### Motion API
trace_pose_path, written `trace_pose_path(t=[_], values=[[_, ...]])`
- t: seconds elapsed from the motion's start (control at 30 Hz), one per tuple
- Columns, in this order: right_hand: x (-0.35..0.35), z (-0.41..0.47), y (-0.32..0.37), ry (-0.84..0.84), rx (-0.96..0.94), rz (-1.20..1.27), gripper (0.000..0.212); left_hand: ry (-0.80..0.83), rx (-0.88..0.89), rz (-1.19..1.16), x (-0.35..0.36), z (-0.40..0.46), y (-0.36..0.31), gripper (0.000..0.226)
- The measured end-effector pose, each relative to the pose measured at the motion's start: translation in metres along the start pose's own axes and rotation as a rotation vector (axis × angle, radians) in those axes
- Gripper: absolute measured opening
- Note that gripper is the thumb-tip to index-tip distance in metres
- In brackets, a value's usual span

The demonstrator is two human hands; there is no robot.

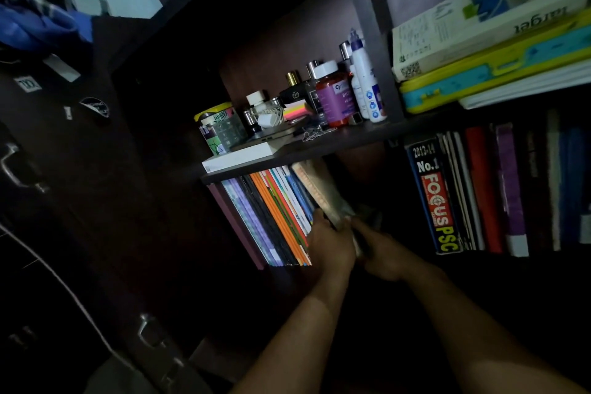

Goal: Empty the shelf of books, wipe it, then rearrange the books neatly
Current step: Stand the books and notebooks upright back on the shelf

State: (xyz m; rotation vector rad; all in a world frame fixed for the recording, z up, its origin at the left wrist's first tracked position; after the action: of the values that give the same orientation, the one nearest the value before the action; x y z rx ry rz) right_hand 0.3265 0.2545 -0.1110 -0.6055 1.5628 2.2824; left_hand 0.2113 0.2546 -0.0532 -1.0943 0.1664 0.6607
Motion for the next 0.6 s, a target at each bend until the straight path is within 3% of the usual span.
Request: trace_pose_path(t=[0.2, 0.3, 0.37, 0.47, 0.6], values=[[0.002, 0.0, 0.003, -0.078, 0.093, -0.19, 0.078, -0.194, 0.154, -0.015, -0.039, -0.038, 0.005, 0.037], [-0.004, -0.002, 0.003, -0.176, 0.139, -0.335, 0.069, -0.148, 0.255, 0.034, -0.04, -0.047, 0.015, 0.054], [-0.002, 0.0, 0.003, -0.16, 0.137, -0.366, 0.064, -0.11, 0.264, 0.069, -0.037, -0.049, 0.017, 0.072], [0.001, -0.004, 0.006, -0.101, 0.128, -0.359, 0.073, -0.018, 0.268, 0.14, -0.03, -0.051, 0.019, 0.098], [0.006, -0.014, 0.012, -0.071, 0.144, -0.354, 0.084, 0.155, 0.226, 0.194, -0.02, -0.051, 0.017, 0.102]])
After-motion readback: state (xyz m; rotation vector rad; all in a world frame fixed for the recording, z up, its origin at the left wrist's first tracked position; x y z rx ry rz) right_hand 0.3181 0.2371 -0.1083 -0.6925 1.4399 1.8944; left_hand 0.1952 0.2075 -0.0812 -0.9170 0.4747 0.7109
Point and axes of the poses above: each hand's wrist, its own z-axis towards the middle knuckle, its own x-axis out of the palm, y = z × x, the point moved 6 cm from there along z, towards the middle knuckle, and after that the axes turned 2 degrees about -y, right-handed, at the moved point
